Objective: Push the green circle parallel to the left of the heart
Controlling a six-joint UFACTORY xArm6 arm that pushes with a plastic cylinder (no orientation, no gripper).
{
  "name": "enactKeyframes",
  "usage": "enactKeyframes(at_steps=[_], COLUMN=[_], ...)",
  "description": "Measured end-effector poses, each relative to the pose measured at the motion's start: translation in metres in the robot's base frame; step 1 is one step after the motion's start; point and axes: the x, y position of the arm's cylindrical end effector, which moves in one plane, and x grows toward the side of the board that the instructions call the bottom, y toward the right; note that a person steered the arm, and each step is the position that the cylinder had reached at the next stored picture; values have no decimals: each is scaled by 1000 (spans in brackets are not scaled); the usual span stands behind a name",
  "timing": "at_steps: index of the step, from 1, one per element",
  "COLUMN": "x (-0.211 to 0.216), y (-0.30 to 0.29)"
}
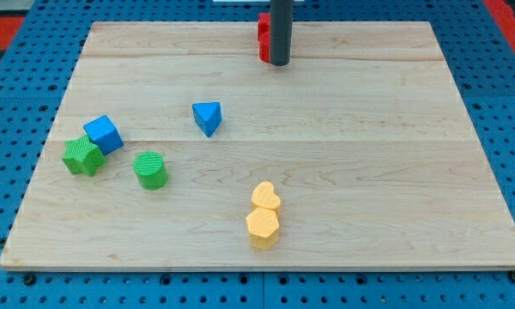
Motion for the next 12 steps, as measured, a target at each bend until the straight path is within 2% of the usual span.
enactKeyframes(at_steps=[3,4,6,7,10,12], x=[-1,71,174,183,184,210], y=[1,20,-6,-12,-134,-162])
